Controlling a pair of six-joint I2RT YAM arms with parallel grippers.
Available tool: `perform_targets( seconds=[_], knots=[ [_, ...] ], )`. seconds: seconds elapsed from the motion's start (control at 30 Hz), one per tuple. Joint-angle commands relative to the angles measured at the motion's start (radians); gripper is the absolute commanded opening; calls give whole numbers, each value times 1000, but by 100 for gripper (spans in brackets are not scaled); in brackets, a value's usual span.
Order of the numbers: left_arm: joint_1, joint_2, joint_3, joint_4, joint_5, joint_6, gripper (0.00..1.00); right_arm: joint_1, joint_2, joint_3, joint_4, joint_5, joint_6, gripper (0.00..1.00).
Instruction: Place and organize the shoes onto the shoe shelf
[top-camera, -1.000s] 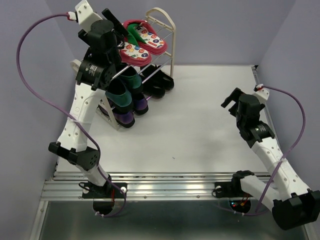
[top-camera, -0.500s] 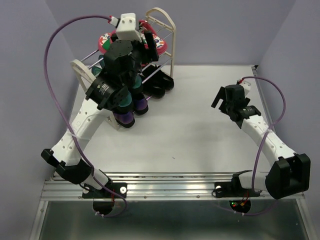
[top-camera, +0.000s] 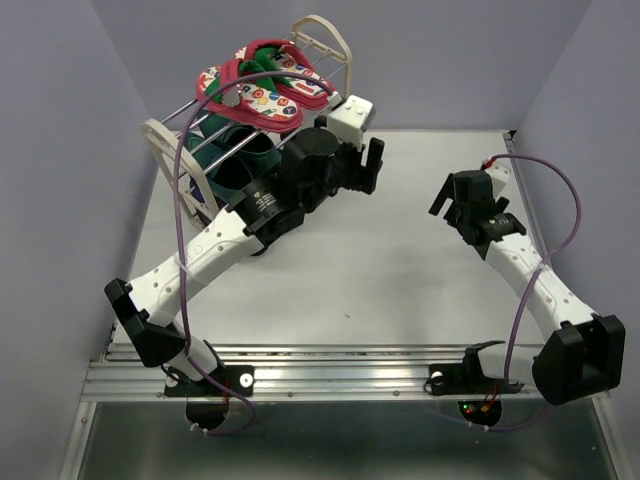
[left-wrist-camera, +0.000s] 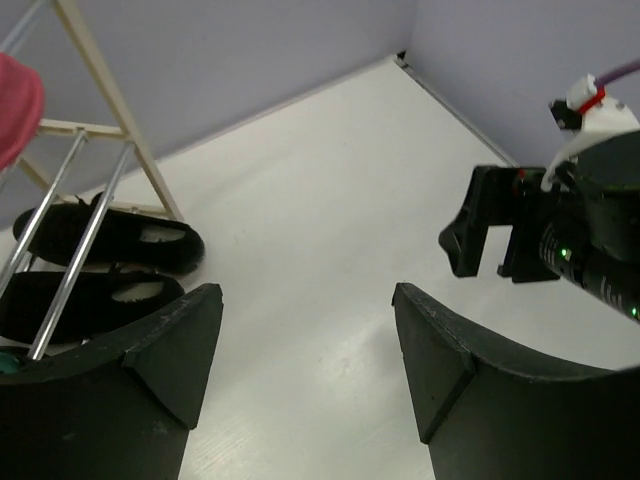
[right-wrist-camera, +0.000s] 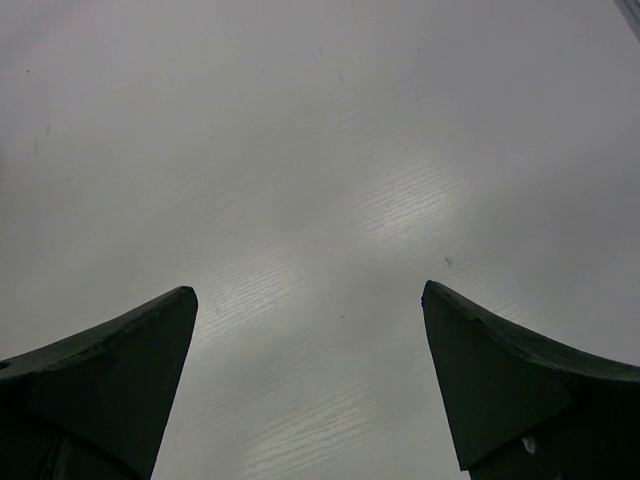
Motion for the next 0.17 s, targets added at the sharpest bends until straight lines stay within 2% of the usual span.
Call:
perform_targets(
  seconds=[0.0, 0.13],
  knots=[
    [-18, -40, -33, 60, 58, 41, 80, 0, -31, 30, 5, 51, 23, 100],
    [-25, -47, -49, 69, 90, 49, 80, 0, -29, 27, 5, 66, 42, 100]
  ],
)
